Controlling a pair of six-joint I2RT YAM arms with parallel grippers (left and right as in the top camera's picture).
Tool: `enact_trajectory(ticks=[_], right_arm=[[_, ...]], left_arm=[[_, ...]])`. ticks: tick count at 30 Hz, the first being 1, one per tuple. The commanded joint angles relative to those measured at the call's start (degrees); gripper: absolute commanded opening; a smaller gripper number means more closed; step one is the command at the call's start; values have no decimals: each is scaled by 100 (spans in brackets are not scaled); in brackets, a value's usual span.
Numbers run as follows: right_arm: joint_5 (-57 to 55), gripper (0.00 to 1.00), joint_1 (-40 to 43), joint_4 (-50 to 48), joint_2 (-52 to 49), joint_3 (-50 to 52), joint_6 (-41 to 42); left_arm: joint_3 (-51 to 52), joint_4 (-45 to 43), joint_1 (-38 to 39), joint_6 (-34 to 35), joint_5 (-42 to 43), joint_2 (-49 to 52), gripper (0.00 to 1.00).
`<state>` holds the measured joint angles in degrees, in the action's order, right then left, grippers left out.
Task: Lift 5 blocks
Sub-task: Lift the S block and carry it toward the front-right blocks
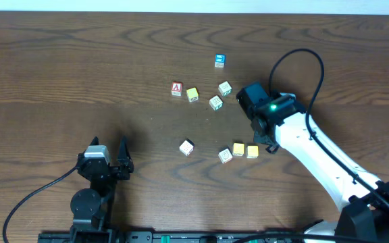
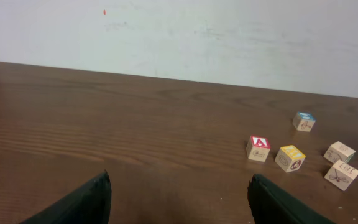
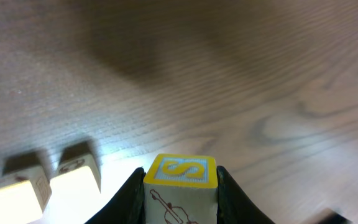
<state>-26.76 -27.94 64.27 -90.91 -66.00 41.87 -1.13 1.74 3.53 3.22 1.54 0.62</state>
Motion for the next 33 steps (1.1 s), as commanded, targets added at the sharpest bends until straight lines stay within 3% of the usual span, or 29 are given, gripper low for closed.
enact_trajectory(ticks=[1, 7, 11, 18, 28, 33], right_arm=[[199, 11, 138, -378, 68, 479, 39], [1084, 10, 409, -1220, 70, 988, -599], [1202, 9, 723, -1287, 70, 1147, -660], [2131, 8, 1244, -1843, 70, 1482, -1582], [2736, 9, 1447, -2039, 70, 1565, -2496], [2778, 11, 1447, -2122, 68, 1567, -2522]], left_arm=[[90, 236, -24, 50, -116, -31, 71], [90, 234, -24, 50, -116, -31, 71], [90, 236, -24, 50, -116, -31, 71], [90, 234, -24, 50, -116, -31, 71], [90, 234, -24, 50, -116, -31, 71], [90, 236, -24, 50, -116, -31, 71]])
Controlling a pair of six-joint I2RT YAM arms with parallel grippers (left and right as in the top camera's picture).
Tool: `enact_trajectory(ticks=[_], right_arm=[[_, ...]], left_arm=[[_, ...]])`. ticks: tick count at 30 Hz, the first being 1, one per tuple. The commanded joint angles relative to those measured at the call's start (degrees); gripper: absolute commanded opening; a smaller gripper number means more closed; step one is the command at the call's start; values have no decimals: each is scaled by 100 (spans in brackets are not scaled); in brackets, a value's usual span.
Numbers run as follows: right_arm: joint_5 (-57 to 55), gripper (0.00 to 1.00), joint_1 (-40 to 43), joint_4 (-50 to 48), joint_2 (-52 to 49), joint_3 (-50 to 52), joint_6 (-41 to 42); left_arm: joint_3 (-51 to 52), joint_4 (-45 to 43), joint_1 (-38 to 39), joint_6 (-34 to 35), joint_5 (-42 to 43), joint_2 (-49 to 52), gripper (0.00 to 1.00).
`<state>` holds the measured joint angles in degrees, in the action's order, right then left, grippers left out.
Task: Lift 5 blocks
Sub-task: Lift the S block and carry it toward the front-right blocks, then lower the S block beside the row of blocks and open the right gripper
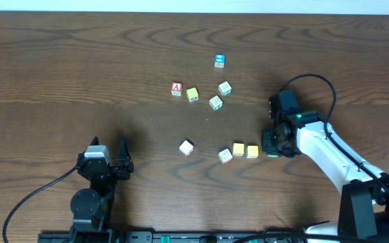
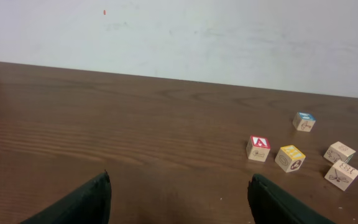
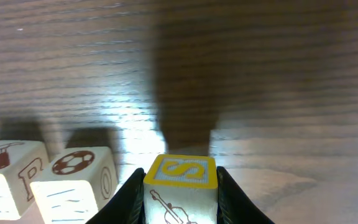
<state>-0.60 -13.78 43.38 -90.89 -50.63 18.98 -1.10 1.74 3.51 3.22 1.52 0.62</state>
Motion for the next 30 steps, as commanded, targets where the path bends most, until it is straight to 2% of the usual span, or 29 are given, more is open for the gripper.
enact_trajectory(ticks=[1, 30], right_arm=[[162, 11, 28, -33, 66, 31, -234], [907, 14, -44, -555, 61, 472, -492]], left_arm=[[87, 234, -22, 50, -114, -31, 71], [87, 234, -22, 50, -114, -31, 71]])
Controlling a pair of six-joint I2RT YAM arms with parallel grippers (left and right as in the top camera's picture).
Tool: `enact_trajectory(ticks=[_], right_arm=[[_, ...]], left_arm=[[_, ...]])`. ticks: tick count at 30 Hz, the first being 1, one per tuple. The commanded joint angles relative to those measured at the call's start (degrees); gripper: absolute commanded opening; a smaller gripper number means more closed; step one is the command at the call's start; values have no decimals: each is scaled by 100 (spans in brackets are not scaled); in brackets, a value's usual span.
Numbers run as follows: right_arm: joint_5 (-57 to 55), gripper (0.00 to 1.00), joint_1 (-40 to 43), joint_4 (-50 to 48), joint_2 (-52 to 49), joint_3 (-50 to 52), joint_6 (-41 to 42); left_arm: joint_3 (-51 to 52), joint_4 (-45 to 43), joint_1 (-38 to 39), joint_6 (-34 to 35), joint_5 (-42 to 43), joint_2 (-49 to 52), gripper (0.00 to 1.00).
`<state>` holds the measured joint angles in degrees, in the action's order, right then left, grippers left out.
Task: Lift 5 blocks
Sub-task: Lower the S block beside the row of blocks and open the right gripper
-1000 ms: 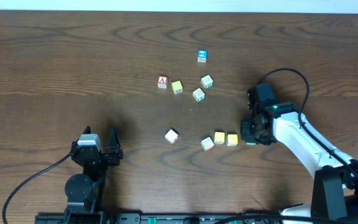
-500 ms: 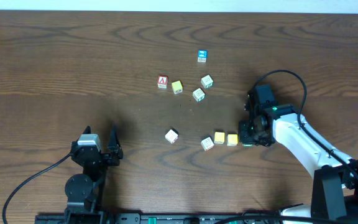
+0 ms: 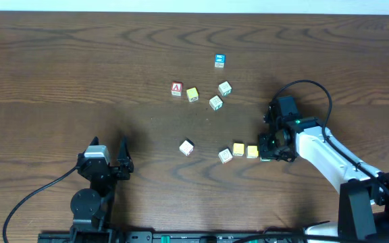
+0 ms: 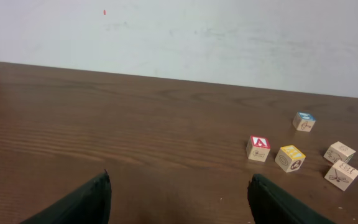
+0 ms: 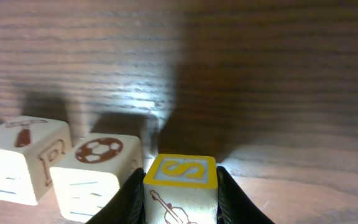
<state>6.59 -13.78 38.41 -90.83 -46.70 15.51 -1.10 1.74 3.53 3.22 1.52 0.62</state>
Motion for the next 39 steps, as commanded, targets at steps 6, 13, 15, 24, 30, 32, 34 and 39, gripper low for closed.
enact_trajectory(ticks=[6, 13, 15, 24, 30, 32, 34, 39], right_arm=[[188, 19, -245, -271, 55, 79, -142], [186, 22, -442, -424, 55, 79, -140], [186, 22, -444, -470, 55, 79, -136], [212, 26, -444, -568, 55, 79, -120], [146, 34, -444, -568, 48, 79, -96], [4, 35, -444, -546, 48, 79, -74], [-83, 35, -444, -538, 48, 79, -33], [-94, 35, -444, -549, 48, 79, -31]], left_arm=[[87, 234, -24, 50, -114, -31, 71], [87, 236, -24, 50, -114, -31, 71], [87, 234, -24, 50, -114, -31, 71], [87, 234, -24, 50, -114, -31, 71], [87, 234, -24, 50, -114, -31, 71], [87, 234, -24, 50, -114, -31, 71], [87, 234, -24, 50, -114, -31, 71], [87, 234, -24, 50, -114, -31, 71]])
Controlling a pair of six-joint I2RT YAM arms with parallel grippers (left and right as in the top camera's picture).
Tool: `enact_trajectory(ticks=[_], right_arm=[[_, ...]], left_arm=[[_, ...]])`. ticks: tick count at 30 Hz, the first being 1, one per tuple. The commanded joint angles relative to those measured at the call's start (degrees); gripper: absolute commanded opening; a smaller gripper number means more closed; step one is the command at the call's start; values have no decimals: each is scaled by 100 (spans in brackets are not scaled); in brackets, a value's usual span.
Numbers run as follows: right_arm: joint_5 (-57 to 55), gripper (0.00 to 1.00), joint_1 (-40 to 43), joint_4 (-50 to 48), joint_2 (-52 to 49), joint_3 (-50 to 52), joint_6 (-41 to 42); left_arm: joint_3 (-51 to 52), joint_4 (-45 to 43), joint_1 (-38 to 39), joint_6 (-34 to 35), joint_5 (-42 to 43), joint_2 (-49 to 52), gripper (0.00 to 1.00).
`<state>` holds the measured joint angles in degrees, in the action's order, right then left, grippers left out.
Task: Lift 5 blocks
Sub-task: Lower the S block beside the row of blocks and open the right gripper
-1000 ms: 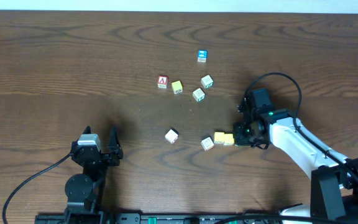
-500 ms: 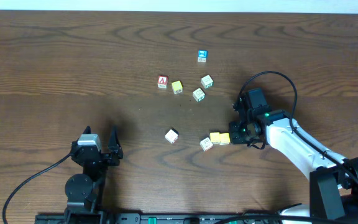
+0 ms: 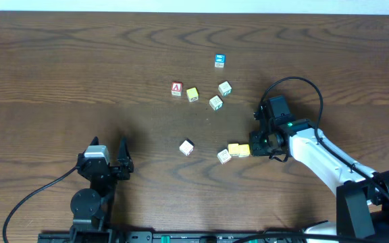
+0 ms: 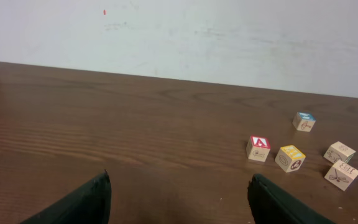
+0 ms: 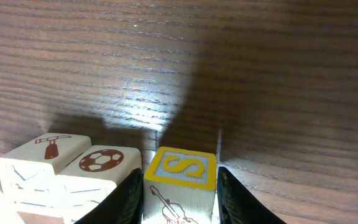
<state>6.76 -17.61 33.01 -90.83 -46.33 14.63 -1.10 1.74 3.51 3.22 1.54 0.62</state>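
My right gripper (image 3: 259, 143) (image 5: 180, 186) is low over the table, shut on a yellow-topped S block (image 5: 180, 177) with a violin on its side. The S block sits right beside a soccer-ball block (image 5: 101, 169) and a hammer block (image 5: 42, 158); whether it rests on the wood I cannot tell. In the overhead view these two show as a yellow pair (image 3: 238, 149), with one more block (image 3: 224, 156) left of them. My left gripper (image 3: 106, 162) (image 4: 180, 177) stands open and empty at the near left.
A white block (image 3: 186, 147) lies alone mid-table. Farther back lie a red A block (image 3: 176, 88), a yellow block (image 3: 192, 94), two pale blocks (image 3: 215, 102) (image 3: 224, 88) and a blue block (image 3: 219, 61). The right arm's cable (image 3: 296, 84) loops above it.
My right gripper has shifted a little left and back with the S block still in it, which now sits against the soccer-ball block. The yellow pair lies slightly further left. The left arm is unchanged.
My right gripper held the S block above the table behind the row of blocks. Then it was lower, to the right of the row. Then it was down close to the soccer-ball block, and now the S block is right beside it. The left gripper stayed open.
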Motion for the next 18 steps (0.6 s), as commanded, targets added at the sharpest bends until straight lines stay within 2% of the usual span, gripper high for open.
enact_trajectory(ticks=[1, 18], right_arm=[[-136, 36, -61, -24, 48, 42, 61], [-136, 40, -59, 98, 50, -278, 68]], left_arm=[[87, 236, -22, 50, -116, -31, 71], [87, 234, -22, 50, -116, -31, 71]])
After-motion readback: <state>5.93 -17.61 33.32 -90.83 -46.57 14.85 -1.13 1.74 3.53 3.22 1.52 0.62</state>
